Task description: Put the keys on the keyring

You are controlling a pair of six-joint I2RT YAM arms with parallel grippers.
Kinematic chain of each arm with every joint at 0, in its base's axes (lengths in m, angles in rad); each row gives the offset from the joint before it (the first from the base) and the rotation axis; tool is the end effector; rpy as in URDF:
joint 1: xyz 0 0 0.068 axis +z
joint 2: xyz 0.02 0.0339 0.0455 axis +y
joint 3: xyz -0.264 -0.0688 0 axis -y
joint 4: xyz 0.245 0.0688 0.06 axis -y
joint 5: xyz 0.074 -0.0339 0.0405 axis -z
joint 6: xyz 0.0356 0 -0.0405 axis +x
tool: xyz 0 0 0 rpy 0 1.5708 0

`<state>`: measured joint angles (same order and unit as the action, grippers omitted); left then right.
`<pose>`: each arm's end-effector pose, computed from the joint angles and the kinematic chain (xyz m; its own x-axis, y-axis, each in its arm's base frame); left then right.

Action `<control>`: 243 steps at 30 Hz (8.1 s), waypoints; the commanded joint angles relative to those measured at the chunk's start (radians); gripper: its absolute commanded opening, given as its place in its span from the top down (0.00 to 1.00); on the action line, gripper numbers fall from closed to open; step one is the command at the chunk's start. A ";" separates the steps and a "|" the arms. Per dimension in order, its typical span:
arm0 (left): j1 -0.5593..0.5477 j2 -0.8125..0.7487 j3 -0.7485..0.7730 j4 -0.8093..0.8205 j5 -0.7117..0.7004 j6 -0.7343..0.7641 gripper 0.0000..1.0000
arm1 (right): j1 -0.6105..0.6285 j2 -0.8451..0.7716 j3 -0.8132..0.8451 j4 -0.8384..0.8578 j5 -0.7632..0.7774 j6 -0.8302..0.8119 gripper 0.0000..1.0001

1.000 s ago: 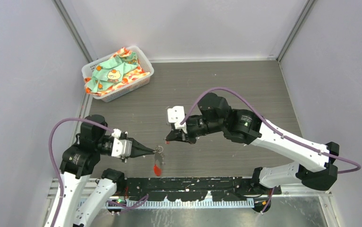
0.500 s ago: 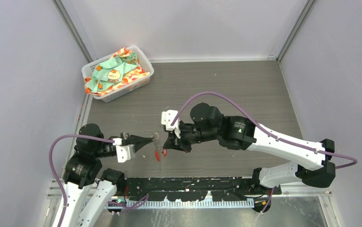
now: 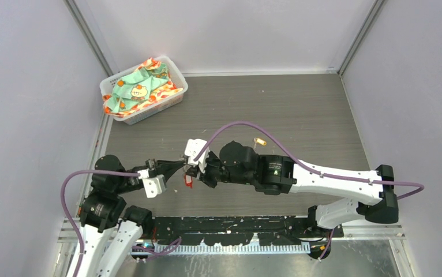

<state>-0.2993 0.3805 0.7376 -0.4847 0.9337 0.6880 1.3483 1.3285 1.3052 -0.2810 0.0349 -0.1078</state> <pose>0.0660 -0.0503 0.3413 0.5012 0.2407 -0.8312 0.8012 0.2337 0.5508 0.0691 0.2997 0.3912 0.0384 -0.3178 -0.9474 -0.9689 0.2201 -0.1130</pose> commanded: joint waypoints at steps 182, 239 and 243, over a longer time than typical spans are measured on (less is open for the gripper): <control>-0.001 0.167 0.148 -0.316 0.429 -0.043 1.00 | -0.006 0.020 0.237 -0.398 -0.366 -0.596 0.99; -0.001 0.099 -0.026 0.315 0.252 -0.803 1.00 | 0.020 -0.127 -0.023 -0.149 -0.131 -0.613 0.99; -0.001 0.084 -0.054 0.397 0.212 -0.866 1.00 | 0.022 -0.137 -0.042 -0.131 -0.123 -0.610 0.99</control>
<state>-0.3012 0.4824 0.6983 -0.2310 1.2182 -0.0944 1.3602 1.2251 1.2785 -0.4629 -0.1078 -0.7277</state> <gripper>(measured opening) 0.010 0.020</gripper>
